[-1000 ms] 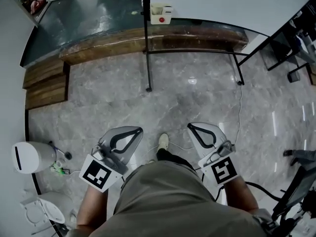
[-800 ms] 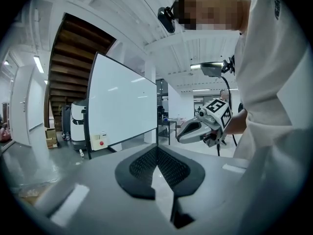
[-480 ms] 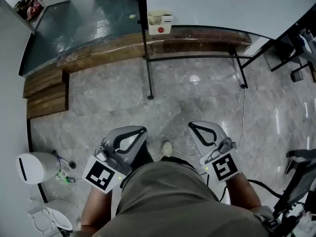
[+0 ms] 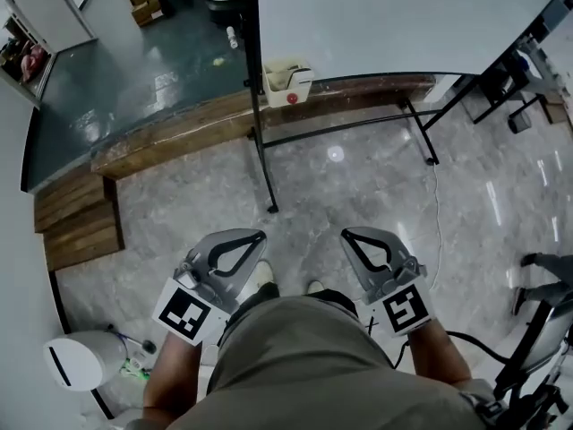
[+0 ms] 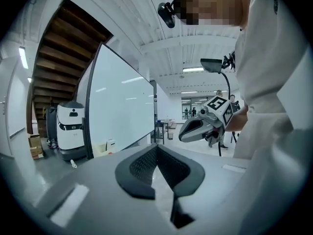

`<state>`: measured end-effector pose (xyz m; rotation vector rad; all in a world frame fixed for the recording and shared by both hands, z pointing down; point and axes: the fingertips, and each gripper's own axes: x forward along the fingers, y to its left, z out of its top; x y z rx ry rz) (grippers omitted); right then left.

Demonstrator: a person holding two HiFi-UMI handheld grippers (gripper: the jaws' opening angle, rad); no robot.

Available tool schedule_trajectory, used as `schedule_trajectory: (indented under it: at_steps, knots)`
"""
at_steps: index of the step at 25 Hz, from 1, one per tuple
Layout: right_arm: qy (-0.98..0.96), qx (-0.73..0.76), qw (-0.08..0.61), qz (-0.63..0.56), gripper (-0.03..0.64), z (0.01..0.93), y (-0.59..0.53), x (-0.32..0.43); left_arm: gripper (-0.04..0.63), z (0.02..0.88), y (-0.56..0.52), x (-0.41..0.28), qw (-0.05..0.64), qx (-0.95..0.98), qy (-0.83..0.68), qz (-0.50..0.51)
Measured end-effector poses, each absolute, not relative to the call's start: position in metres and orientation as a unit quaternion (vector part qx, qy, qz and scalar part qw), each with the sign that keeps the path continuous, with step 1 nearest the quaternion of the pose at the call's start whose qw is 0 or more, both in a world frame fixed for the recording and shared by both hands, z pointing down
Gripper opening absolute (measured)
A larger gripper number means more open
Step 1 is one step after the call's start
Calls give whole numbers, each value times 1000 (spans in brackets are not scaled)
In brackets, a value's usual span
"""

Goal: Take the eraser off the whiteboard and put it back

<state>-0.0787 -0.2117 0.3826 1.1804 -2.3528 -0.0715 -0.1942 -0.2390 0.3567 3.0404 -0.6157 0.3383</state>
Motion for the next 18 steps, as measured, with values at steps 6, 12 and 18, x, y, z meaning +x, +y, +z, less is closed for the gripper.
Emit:
schedule_trajectory:
  at_steps: [6, 12, 18]
  knots:
    - [-840, 481, 251, -22, 3, 383, -242, -99, 6, 366, -287, -208, 1, 982, -151, 112]
    - [-821, 509, 259, -9, 2, 387, -254, -86, 6, 373, -329, -195, -3, 986, -129, 109]
    - [-815, 522, 251, -10, 3, 387, -280, -57, 49, 380, -377, -159, -28, 986, -127, 104]
